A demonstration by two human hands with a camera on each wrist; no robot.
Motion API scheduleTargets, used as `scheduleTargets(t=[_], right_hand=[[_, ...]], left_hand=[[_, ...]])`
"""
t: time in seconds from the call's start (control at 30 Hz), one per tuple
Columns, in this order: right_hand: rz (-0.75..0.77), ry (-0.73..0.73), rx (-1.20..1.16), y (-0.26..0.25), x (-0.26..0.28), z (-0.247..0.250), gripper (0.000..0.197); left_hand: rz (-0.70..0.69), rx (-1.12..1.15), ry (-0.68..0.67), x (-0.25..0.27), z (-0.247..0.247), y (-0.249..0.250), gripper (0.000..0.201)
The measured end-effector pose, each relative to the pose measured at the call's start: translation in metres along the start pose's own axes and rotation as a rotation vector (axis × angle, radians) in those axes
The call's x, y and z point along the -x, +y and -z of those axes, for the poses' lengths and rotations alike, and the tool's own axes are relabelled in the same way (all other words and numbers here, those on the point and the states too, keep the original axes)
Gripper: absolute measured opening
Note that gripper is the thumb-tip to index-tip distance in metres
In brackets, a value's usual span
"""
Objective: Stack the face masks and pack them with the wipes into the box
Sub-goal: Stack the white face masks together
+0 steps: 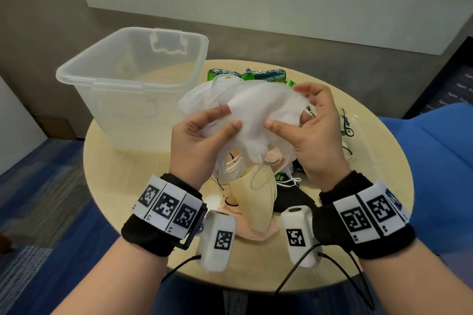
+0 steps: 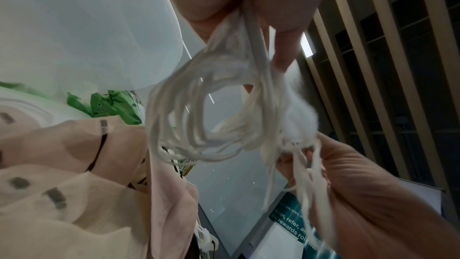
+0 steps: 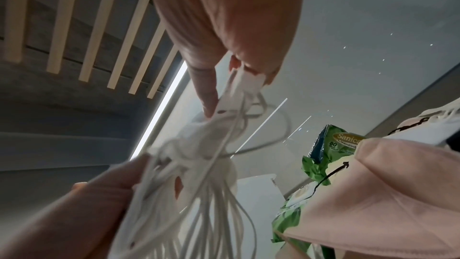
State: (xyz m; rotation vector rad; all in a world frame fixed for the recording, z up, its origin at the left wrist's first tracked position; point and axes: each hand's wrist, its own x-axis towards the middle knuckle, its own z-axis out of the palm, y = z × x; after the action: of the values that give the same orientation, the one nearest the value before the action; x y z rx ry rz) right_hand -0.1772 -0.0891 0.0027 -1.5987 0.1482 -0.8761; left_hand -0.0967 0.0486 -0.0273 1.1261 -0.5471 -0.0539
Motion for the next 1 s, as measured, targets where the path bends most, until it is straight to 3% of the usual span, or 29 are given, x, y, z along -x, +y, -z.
scheduleTargets(t=[0.1,0.17,0.3,0.4,0.5,0.57,0.63,0.7,0.8,0.87,1.0], right_hand=[[-0.019,0.163,0.117,0.003,-0.007,0.007,0.076],[0.027,0.305,0.163,0.0,-0.014,0.016,0.077],[0.29,0.475,0.291,-0.016,-0.021,0.024,0.037],[0.46,0.405,0.381,-0.02,-0.01,0.011,0.026],[0.598,0.197,0.542,-0.012,0.005,-0.007,0.022],[0.622,0.05,0.67,-0.001,0.013,-0.018,0.02],[0.62,-0.039,0.759,0.008,0.017,-0.026,0.02],[0.597,-0.081,0.773,0.013,0.019,-0.03,0.021],[0.576,-0.103,0.775,0.012,0.019,-0.035,0.029],[0.6,-0.099,0.802,0.01,0.021,-0.037,0.03],[0.574,-0.123,0.797,0.01,0.022,-0.038,0.029]], left_hand=[[-0.01,-0.059,-0.003,0.0,0.002,0.0,0.029],[-0.021,-0.074,0.003,-0.002,0.005,0.0,0.032],[-0.026,-0.071,0.007,-0.004,0.006,-0.001,0.034],[-0.032,-0.084,0.002,-0.005,0.004,-0.003,0.032],[-0.041,-0.07,-0.004,-0.004,0.002,-0.006,0.033],[-0.087,-0.085,-0.02,-0.002,0.002,-0.005,0.039],[-0.113,-0.081,-0.052,0.0,0.002,-0.003,0.03],[-0.087,-0.004,-0.054,0.003,0.003,0.0,0.021],[-0.052,0.127,-0.078,0.004,0.005,0.003,0.028],[-0.056,0.125,-0.113,0.004,0.005,0.003,0.033],[-0.045,0.025,-0.079,0.002,0.005,-0.001,0.012]])
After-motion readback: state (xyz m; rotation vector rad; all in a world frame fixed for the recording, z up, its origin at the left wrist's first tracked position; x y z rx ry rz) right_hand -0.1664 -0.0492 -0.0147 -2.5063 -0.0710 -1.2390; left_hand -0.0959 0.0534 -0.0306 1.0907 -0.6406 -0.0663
